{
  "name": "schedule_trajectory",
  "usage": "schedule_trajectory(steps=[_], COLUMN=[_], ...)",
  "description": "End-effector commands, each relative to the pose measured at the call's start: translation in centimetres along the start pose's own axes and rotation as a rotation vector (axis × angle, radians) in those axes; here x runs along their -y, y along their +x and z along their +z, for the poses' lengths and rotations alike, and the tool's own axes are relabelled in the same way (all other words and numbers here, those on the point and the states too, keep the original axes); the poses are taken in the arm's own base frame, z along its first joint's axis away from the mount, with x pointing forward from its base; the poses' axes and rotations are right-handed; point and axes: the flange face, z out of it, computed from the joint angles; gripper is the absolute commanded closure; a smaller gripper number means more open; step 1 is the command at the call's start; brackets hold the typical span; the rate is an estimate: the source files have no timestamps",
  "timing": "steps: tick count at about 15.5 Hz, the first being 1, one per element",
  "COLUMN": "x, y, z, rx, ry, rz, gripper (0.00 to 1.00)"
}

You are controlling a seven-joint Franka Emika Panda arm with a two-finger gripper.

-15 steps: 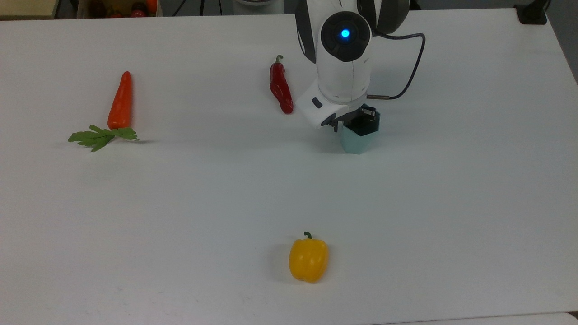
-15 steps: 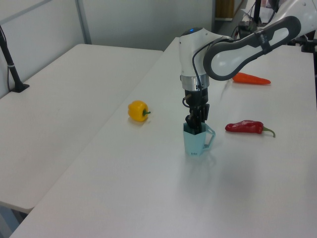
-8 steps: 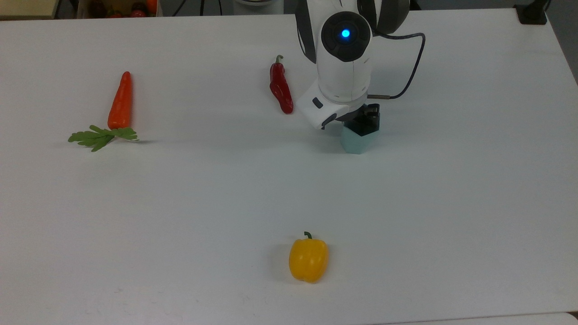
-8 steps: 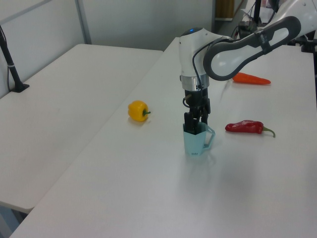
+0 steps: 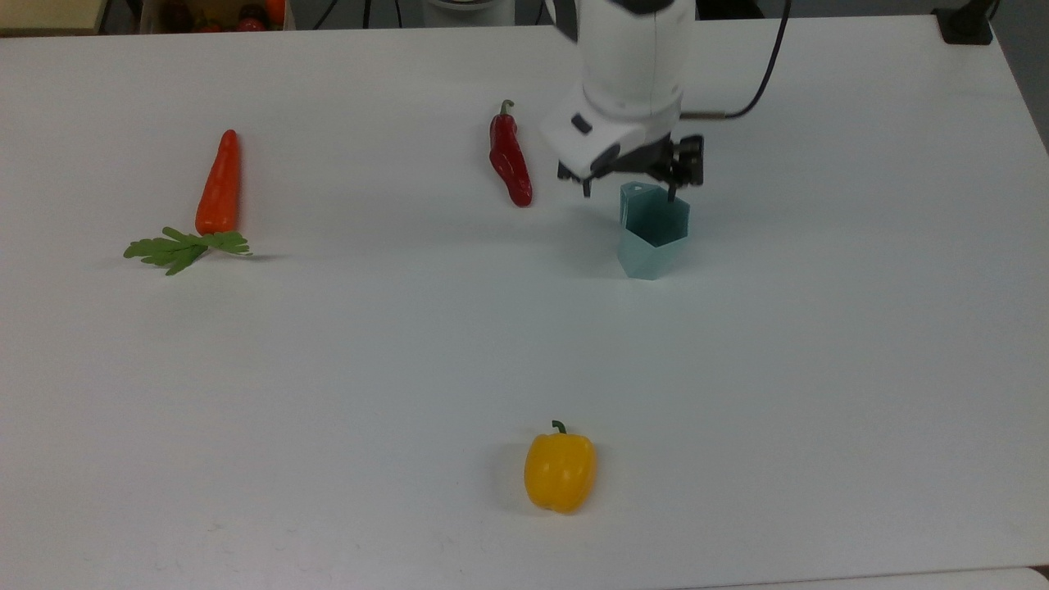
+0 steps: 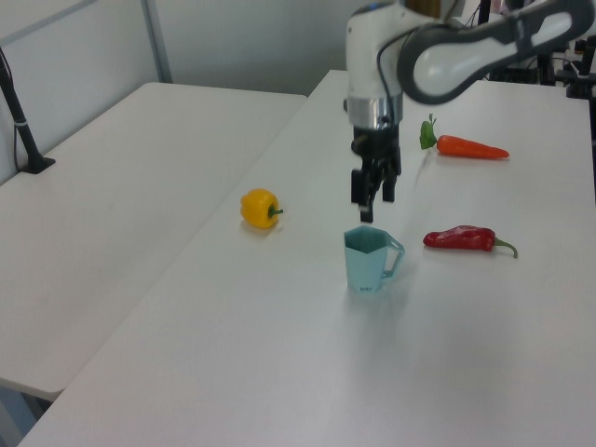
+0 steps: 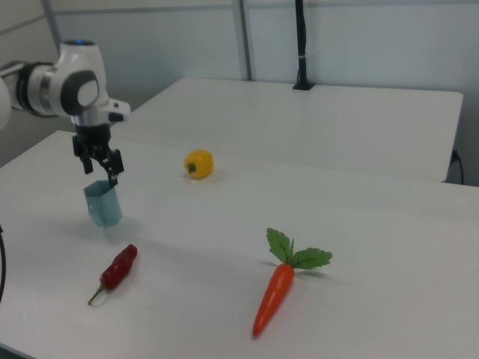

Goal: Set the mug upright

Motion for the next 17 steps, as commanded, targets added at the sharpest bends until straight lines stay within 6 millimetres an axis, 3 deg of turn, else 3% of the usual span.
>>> schedule_trajectory(steps=[1, 5, 8, 11, 14, 17], x=[-3.6, -7.0, -11.1, -13.8, -16.4, -17.3], y=[-3.5, -7.5, -9.8, -10.6, -10.0, -9.1], z=[-9.3, -16.4, -21.0, -22.0, -22.5, -22.0], rx=[-0.039, -0.051, -0.087, -0.106, -0.137, -0.170], ry=[-0.019, -0.026, -0.015, -0.013, -0.009, -0.004], rz=[0.020, 0.058, 0.116, 0.066, -0.008, -0.098], gripper=[0.00, 0.00, 0.00, 0.00, 0.00, 0.00])
